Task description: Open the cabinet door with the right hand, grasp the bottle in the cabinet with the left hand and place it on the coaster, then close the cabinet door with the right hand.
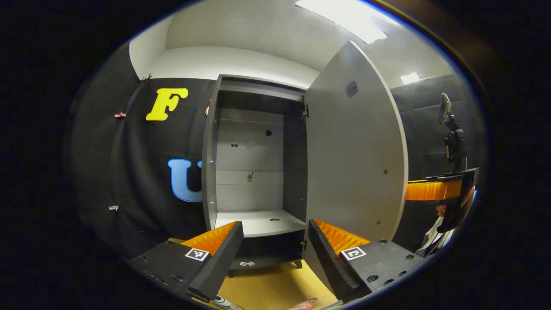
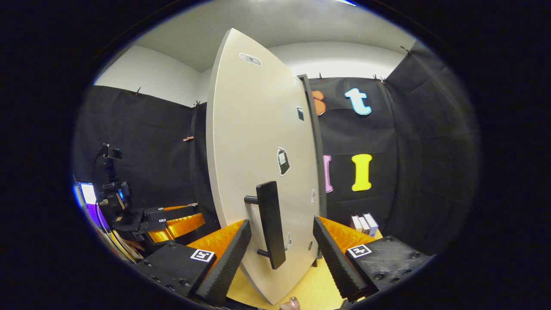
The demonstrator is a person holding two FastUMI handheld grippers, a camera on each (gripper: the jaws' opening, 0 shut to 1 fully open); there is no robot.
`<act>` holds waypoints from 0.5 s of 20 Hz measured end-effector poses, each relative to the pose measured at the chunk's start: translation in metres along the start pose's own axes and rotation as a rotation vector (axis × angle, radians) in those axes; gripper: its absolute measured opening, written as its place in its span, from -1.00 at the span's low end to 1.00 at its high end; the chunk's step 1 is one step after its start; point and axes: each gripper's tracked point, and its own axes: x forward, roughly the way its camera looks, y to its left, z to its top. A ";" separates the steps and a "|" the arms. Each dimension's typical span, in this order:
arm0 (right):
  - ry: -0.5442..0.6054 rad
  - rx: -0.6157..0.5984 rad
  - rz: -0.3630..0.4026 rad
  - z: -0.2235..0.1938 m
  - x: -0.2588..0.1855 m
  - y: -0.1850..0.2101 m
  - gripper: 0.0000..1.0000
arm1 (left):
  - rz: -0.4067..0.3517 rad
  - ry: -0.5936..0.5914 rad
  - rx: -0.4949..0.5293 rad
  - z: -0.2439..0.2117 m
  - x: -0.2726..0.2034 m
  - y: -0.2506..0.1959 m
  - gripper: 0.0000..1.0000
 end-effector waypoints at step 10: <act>-0.001 0.098 0.072 -0.032 0.084 0.093 0.96 | 0.069 0.021 0.096 -0.001 -0.024 0.106 0.89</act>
